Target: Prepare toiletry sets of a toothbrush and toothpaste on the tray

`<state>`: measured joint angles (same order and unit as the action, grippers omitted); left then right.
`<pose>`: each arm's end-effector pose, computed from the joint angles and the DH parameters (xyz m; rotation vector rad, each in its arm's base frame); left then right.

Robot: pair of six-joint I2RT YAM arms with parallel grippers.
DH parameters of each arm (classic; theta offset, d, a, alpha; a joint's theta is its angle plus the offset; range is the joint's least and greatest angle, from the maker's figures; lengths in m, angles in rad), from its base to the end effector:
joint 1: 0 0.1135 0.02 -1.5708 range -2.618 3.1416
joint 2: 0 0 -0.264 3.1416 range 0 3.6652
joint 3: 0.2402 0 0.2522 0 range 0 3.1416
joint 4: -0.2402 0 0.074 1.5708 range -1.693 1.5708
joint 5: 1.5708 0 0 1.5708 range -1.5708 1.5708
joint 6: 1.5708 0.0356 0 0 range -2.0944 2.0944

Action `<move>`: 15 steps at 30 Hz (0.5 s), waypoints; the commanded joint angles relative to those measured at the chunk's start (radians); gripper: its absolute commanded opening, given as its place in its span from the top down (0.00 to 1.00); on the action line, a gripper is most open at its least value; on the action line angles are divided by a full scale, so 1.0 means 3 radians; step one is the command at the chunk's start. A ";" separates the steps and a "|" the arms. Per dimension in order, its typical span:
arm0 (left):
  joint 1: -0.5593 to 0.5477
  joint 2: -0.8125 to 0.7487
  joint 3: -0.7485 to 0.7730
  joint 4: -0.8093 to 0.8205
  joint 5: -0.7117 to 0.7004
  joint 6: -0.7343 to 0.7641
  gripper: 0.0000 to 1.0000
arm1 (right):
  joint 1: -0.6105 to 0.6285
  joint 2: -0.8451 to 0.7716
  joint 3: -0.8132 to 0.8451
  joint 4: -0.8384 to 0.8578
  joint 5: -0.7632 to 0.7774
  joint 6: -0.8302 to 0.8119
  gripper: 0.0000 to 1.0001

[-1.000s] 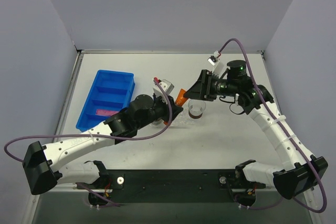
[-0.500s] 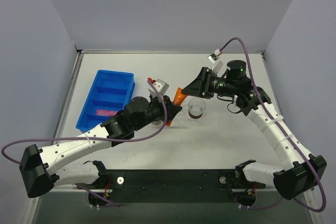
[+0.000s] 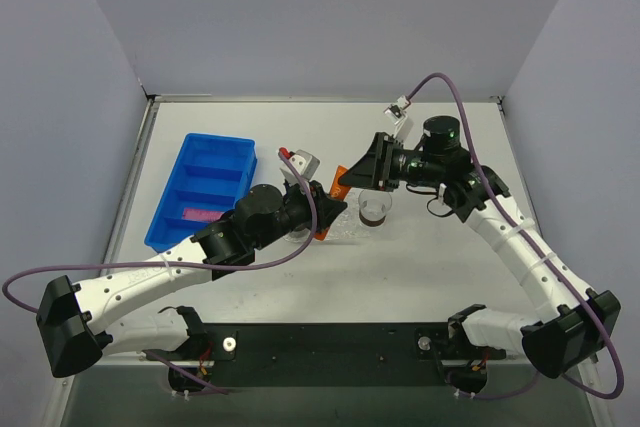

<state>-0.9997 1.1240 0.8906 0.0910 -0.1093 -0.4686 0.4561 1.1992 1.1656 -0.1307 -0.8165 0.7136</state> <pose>0.1473 -0.2220 0.3378 0.3931 1.7732 -0.9799 0.2292 0.1413 0.3951 -0.4313 1.9042 1.5191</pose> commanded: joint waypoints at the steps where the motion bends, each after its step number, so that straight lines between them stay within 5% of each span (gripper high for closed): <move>1: -0.0012 -0.0080 0.0048 0.0285 -0.0070 -0.0059 0.87 | 0.0070 0.0052 0.0072 0.0103 -0.0070 -0.0062 0.75; 3: -0.0012 -0.0081 0.0048 0.0280 -0.0080 -0.0059 0.88 | 0.0085 0.0037 0.0057 0.0108 -0.0024 -0.0067 0.83; 8: -0.0012 -0.0086 0.0053 0.0269 -0.0091 -0.0069 0.87 | 0.0085 0.0012 0.0042 0.0113 0.0012 -0.0083 0.86; 15: -0.0007 -0.0065 0.0064 0.0254 -0.0070 -0.0074 0.87 | 0.0085 -0.0029 0.0011 0.0118 0.0124 -0.0083 0.71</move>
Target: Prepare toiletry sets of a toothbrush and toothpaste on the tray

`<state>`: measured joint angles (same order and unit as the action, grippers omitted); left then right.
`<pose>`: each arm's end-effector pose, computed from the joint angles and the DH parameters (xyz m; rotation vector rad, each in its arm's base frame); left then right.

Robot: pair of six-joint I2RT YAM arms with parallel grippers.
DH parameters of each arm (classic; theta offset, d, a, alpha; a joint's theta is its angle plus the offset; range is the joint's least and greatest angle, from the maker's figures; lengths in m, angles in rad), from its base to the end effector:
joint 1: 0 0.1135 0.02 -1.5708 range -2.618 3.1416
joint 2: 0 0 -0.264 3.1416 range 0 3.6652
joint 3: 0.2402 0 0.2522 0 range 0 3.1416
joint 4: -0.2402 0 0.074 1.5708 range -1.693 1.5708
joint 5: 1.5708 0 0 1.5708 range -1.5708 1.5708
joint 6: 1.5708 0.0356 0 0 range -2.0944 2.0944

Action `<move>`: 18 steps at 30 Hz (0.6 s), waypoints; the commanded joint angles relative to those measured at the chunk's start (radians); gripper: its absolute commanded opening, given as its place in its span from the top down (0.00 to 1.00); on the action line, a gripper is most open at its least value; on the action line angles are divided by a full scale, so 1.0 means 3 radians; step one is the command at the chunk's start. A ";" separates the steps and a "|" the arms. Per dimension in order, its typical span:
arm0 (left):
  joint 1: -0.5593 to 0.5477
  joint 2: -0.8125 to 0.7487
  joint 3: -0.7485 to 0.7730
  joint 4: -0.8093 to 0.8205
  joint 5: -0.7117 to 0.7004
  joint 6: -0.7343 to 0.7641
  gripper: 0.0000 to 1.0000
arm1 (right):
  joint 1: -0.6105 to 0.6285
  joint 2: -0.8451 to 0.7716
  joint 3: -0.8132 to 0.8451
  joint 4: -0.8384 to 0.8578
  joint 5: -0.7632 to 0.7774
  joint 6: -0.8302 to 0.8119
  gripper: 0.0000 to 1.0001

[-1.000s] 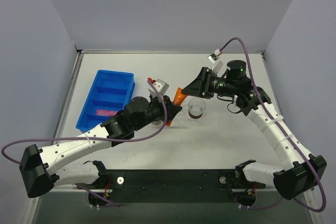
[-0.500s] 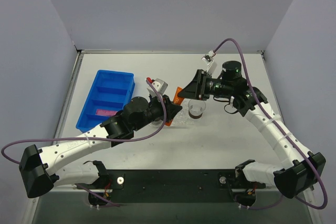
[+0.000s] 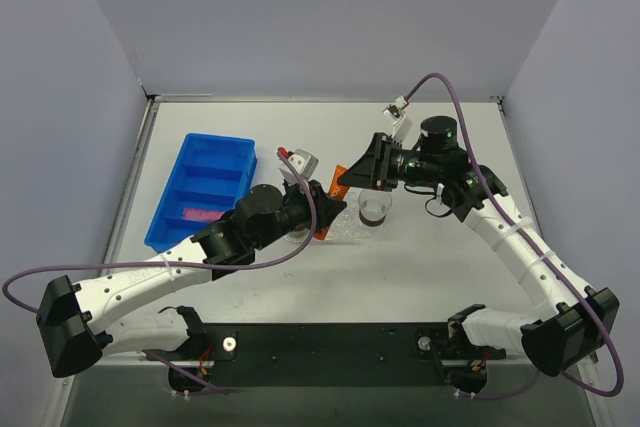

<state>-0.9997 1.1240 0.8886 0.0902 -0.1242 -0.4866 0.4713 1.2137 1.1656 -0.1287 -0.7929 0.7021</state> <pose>0.1477 -0.2217 0.3370 0.3665 1.7816 -0.9791 0.2315 0.1464 0.3916 -0.4311 1.9130 1.5029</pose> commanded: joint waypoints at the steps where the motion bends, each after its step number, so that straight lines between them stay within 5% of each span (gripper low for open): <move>1: -0.0012 -0.0065 0.0070 0.0257 -0.0021 -0.0009 0.88 | 0.0029 -0.0088 0.0011 0.0117 0.0076 -0.0029 0.69; 5: -0.0012 -0.0070 0.0065 0.0252 -0.0026 -0.0014 0.87 | 0.0019 -0.0083 -0.0020 0.0234 0.0138 0.0078 0.71; 13: -0.0012 -0.0050 0.0085 0.0236 -0.0011 -0.0014 0.87 | 0.0019 -0.0118 -0.0096 0.0378 0.0163 0.0155 1.00; 18: -0.0007 -0.0080 0.0090 0.0149 -0.0123 -0.0055 0.46 | 0.0019 -0.0175 -0.0122 0.0404 0.0234 0.0053 1.00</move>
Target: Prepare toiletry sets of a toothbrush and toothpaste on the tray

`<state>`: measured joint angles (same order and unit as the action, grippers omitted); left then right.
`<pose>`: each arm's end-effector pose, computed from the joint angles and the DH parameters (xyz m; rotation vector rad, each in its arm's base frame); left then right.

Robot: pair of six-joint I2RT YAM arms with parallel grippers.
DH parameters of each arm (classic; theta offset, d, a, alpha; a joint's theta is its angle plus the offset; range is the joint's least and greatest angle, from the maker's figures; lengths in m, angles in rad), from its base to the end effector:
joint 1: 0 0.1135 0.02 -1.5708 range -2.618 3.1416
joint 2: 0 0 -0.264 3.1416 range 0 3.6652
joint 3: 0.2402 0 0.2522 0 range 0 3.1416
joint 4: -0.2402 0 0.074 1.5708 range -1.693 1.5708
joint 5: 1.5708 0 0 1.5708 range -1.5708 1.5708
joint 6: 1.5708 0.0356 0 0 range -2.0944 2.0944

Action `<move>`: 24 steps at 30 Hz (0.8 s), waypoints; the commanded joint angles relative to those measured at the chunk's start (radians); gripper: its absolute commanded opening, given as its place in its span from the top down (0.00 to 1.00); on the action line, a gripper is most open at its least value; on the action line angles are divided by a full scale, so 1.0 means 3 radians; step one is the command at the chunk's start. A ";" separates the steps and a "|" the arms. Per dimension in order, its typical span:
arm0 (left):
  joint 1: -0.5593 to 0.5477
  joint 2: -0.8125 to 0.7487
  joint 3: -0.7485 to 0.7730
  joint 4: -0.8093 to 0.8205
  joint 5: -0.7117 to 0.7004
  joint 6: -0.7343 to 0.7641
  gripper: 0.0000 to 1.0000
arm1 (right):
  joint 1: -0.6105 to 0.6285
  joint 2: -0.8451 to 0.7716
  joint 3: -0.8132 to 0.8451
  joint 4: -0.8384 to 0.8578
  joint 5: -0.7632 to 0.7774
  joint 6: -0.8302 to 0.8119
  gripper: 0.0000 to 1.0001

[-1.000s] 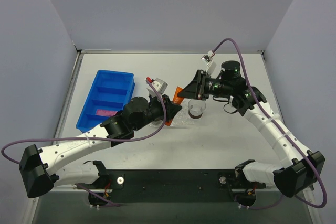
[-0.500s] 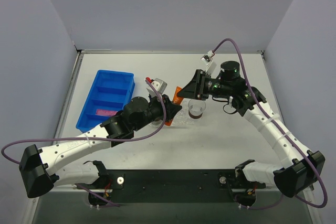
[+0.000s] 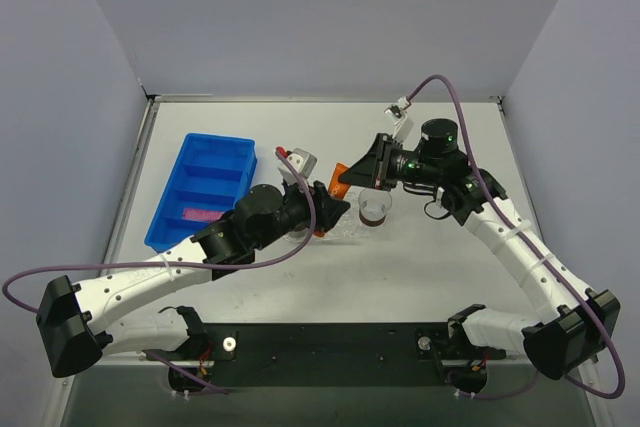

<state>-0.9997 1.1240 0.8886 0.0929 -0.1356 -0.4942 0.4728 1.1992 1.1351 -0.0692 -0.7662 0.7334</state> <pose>0.1480 -0.2214 0.3373 0.3499 1.7811 -0.9768 0.2302 0.1455 0.3904 -0.3984 1.8817 1.5022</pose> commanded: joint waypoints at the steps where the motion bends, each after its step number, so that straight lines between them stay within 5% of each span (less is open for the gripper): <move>1: -0.0007 -0.0086 0.0106 0.0100 -0.0130 -0.0045 0.40 | 0.0014 -0.0162 -0.0010 0.0200 0.0206 -0.0082 1.00; 3: -0.0007 -0.0142 0.0101 -0.0008 -0.0314 -0.0111 0.28 | 0.0014 -0.0193 -0.0005 0.0175 0.0283 -0.0179 1.00; 8: 0.0070 -0.0320 0.0014 -0.0171 -0.0545 -0.0178 0.17 | 0.0024 -0.0264 0.0005 -0.0040 0.0676 -0.0685 1.00; 15: 0.0422 -0.0627 -0.0119 -0.0570 -0.0422 -0.0352 0.16 | 0.0213 -0.0326 0.0000 -0.0183 0.1361 -0.1651 1.00; 24: 0.0709 -0.0944 -0.0262 -0.0780 -0.0387 -0.0352 0.16 | 0.0372 -0.0300 -0.0347 0.0404 0.1490 -0.2127 1.00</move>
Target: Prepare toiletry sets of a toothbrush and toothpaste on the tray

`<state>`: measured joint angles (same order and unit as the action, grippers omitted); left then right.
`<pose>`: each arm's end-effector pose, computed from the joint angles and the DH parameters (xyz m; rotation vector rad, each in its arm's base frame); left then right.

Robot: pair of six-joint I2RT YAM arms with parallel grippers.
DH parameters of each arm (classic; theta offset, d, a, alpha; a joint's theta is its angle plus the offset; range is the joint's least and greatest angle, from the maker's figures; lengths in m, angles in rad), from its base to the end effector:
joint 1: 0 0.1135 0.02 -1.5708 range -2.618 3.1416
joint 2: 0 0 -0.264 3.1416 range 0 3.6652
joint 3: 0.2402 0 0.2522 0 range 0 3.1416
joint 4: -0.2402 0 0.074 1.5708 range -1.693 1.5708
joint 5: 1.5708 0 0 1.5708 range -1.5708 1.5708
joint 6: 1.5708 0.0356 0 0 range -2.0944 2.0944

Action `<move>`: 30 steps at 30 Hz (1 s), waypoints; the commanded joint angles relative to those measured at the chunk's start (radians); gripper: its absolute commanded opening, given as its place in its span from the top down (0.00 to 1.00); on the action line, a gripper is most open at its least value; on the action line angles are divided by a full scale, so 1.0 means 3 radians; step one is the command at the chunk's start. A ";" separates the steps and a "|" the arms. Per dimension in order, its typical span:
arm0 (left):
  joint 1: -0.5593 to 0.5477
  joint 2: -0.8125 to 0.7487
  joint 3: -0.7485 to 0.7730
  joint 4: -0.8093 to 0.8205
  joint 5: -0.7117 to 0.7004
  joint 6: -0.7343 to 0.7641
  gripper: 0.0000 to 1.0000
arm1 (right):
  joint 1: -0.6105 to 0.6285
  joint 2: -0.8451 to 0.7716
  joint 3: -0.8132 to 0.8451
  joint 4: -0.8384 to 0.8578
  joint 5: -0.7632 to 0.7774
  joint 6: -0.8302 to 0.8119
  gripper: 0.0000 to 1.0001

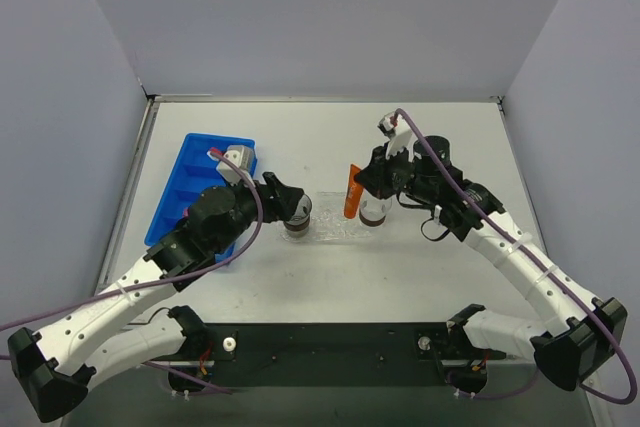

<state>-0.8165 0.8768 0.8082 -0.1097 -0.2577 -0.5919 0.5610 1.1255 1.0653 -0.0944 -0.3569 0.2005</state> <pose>0.1479 -0.1442 0.3403 0.0080 1.8127 -0.7973 0.2139 0.1491 0.3804 -0.5875 1.6960 0.8615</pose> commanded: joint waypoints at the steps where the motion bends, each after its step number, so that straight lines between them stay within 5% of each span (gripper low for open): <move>1: 0.0119 -0.0131 0.0006 -0.0135 0.0020 -0.0047 0.16 | 0.0093 -0.0055 -0.0155 0.0600 0.0161 -0.0392 1.00; 16: 0.0313 -0.0013 0.0037 -0.0258 0.0194 -0.0154 0.16 | 0.0380 0.0083 -0.0554 0.1490 0.0509 -0.0954 1.00; 30: 0.0395 0.0063 0.0047 -0.0187 0.0250 -0.0180 0.16 | 0.0380 0.0221 -0.0708 0.1710 0.0535 -0.0960 1.00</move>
<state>-0.7074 0.8974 0.8043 -0.2020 -0.1944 -0.6357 0.6693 1.1885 0.8669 0.3000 -0.2035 -0.0776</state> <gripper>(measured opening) 0.839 0.041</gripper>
